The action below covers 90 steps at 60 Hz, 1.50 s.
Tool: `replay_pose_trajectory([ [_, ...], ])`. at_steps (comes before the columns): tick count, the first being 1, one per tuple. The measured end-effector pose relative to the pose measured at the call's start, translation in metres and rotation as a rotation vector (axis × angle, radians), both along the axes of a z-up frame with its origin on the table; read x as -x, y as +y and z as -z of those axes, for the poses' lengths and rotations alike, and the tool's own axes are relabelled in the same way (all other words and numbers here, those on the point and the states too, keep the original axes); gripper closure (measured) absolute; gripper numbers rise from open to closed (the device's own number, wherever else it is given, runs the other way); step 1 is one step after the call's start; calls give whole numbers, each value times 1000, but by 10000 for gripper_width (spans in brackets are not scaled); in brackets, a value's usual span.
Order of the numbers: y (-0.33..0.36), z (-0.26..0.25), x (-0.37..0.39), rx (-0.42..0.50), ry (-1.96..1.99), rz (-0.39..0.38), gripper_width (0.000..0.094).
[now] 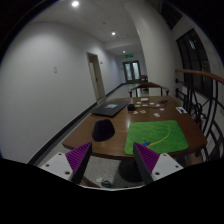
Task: Arrange mouse
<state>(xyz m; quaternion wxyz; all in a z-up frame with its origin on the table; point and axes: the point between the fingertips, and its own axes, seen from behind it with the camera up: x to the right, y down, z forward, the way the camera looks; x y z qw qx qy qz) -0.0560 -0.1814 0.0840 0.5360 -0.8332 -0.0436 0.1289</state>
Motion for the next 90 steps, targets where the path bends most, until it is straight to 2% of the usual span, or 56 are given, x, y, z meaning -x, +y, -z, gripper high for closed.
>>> replay_pose_trajectory([
  [12, 17, 5, 38, 1, 27, -74, 87],
  [23, 50, 34, 87, 49, 13, -154, 90],
  [29, 86, 51, 108, 63, -14, -171, 90],
  [42, 163, 73, 119, 106, -100, -75, 85],
  [50, 198, 77, 140, 129, -132, -82, 116],
  [51, 201, 78, 142, 133, -140, -80, 93],
  [54, 216, 90, 138, 146, -180, -65, 324],
  [58, 225, 86, 139, 126, -200, -47, 459],
  [67, 230, 82, 148, 84, -196, -94, 636],
  [71, 223, 72, 152, 80, -170, -123, 676],
  [75, 218, 29, 145, -21, -185, -136, 680],
  [84, 204, -105, 63, -258, -171, 10, 679],
  [87, 205, -129, 18, -297, -191, 90, 678],
  [90, 202, -125, -31, -288, -219, 176, 681],
])
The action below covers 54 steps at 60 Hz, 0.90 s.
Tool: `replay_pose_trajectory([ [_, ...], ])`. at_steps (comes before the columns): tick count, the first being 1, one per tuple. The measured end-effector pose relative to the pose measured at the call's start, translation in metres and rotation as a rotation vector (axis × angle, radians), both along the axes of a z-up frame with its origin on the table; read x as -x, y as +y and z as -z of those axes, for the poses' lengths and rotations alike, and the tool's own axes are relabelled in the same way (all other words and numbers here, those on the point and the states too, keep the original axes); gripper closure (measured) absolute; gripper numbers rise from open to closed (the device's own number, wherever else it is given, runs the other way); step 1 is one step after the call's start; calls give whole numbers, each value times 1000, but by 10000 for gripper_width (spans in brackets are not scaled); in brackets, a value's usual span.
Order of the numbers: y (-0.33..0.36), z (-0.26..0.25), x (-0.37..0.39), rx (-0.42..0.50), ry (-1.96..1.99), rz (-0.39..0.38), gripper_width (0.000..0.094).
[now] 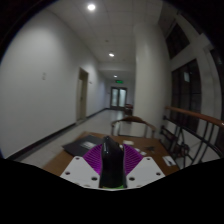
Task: Arrange mouse
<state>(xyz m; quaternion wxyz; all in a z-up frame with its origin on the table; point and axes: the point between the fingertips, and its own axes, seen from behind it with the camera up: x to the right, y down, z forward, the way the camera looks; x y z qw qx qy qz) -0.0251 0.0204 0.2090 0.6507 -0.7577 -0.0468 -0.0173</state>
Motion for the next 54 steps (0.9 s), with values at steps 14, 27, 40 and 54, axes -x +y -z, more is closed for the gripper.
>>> replay_pose_trajectory([
  [14, -10, 170, -119, 329, 56, 183, 680],
  [27, -15, 197, -128, 348, 41, 192, 679],
  [40, -27, 205, -130, 407, 43, 157, 126],
  [54, -135, 156, -117, 336, 122, 101, 89],
])
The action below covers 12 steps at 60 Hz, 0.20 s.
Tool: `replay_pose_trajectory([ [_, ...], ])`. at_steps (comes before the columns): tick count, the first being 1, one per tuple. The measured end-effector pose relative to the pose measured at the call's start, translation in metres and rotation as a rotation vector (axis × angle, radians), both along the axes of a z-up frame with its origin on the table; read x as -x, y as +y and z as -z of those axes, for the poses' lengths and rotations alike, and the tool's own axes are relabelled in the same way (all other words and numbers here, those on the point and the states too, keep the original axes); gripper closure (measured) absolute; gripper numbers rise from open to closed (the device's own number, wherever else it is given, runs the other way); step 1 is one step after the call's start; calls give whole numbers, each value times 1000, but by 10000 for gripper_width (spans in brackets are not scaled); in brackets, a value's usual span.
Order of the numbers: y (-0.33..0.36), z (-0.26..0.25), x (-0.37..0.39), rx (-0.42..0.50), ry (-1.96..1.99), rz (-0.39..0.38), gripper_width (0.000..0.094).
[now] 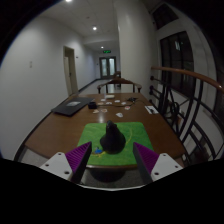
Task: Arrange mouse
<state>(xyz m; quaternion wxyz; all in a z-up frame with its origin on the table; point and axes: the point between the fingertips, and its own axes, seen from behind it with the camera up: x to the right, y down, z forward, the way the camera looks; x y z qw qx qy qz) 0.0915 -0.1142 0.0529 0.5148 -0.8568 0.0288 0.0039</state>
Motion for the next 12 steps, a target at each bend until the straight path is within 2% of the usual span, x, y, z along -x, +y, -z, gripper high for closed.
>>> replay_pose_trajectory([
  [12, -50, -2, -1, -12, 56, -8, 86],
])
